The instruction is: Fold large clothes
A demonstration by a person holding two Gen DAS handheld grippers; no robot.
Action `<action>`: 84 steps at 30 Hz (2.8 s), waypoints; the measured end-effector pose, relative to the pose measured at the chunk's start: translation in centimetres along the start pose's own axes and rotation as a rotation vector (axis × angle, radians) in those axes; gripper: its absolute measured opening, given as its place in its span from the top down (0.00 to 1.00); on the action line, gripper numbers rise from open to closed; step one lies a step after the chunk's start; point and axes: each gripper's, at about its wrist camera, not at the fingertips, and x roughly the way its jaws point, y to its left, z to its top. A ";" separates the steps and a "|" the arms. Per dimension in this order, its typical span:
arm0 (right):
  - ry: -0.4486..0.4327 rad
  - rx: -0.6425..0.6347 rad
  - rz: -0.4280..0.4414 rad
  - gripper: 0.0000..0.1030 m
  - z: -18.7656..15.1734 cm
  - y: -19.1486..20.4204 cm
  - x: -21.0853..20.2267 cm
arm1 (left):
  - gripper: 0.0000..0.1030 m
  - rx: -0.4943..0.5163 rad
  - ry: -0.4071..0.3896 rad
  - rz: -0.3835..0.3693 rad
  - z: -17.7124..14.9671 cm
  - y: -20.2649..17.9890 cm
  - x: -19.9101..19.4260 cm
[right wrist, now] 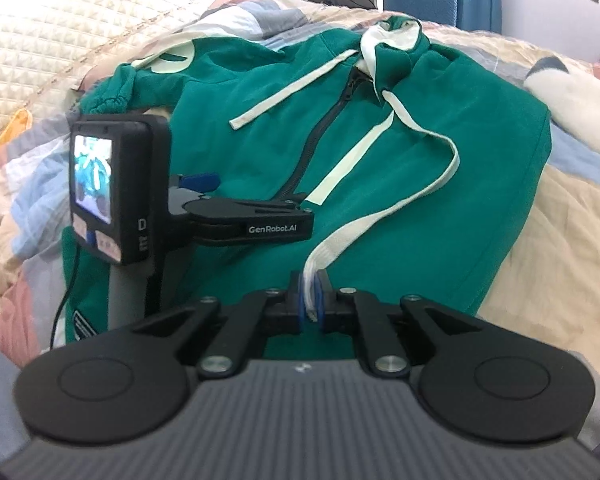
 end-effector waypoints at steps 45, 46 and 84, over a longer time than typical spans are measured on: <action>0.043 0.093 0.031 0.53 -0.3 1.5 -0.5 | 0.00 0.001 0.000 0.000 0.0 -0.1 0.0; 0.039 0.077 0.043 0.50 -0.4 1.7 -0.7 | 0.00 0.001 0.000 0.000 0.0 -0.1 0.0; 0.064 -0.080 0.032 0.84 0.0 3.8 -2.0 | 0.00 -0.072 -0.066 -0.170 3.1 3.6 -8.9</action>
